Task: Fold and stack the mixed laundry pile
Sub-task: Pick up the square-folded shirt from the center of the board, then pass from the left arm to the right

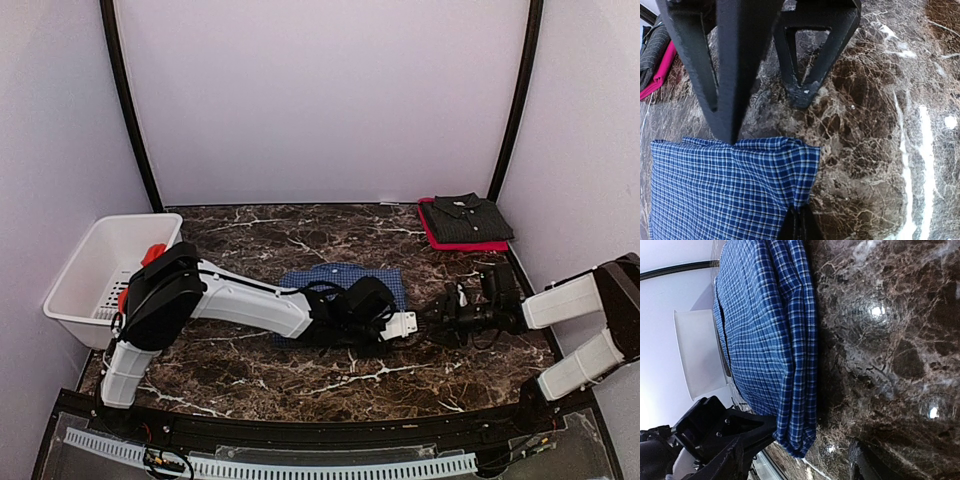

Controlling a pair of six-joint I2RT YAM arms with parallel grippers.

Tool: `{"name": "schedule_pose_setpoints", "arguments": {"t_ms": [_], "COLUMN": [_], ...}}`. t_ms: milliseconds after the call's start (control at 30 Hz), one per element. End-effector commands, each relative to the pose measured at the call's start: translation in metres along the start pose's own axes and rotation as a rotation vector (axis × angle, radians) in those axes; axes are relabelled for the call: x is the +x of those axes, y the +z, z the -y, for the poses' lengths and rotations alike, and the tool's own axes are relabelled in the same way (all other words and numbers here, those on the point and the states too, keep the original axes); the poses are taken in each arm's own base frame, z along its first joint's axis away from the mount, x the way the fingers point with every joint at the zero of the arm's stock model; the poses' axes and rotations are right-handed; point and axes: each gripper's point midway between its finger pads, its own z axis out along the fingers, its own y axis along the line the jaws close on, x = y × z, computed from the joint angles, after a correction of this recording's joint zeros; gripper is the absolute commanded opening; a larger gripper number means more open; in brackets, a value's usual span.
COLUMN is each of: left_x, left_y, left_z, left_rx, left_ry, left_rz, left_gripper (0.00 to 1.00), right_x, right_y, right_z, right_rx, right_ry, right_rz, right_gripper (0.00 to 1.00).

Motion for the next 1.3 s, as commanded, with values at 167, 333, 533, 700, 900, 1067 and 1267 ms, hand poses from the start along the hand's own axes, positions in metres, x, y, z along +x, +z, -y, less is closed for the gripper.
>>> {"name": "schedule_pose_setpoints", "arguments": {"t_ms": [167, 333, 533, 700, 900, 1067, 1267], "left_x": [-0.037, -0.039, -0.040, -0.043, -0.048, -0.050, -0.051], "left_y": [-0.040, -0.046, -0.053, -0.060, -0.070, -0.075, -0.074], "left_z": [-0.022, -0.020, -0.017, -0.017, -0.016, -0.001, 0.003], "left_rx": [-0.041, -0.032, -0.042, -0.051, -0.054, -0.004, -0.010], "left_ry": [-0.025, -0.014, 0.011, 0.025, 0.038, 0.077, 0.094], "left_rz": [0.126, 0.139, 0.160, 0.189, 0.225, 0.248, 0.251], "left_gripper": [0.00, 0.00, 0.00, 0.00, 0.00, 0.00, 0.00], "right_x": [-0.012, -0.014, -0.020, -0.011, -0.008, -0.015, -0.018], "right_y": [0.018, 0.027, 0.040, 0.056, 0.066, 0.074, 0.082], "right_z": [-0.022, -0.030, -0.035, -0.035, -0.034, -0.032, -0.036], "right_rx": [-0.138, -0.184, -0.214, -0.229, -0.233, -0.227, -0.221], "right_ry": [0.004, 0.022, 0.043, 0.059, 0.075, 0.080, 0.077], "right_rz": [-0.068, -0.113, -0.159, -0.228, -0.260, -0.260, -0.275], "right_gripper": [0.71, 0.70, 0.60, 0.55, 0.52, 0.48, 0.34]}}
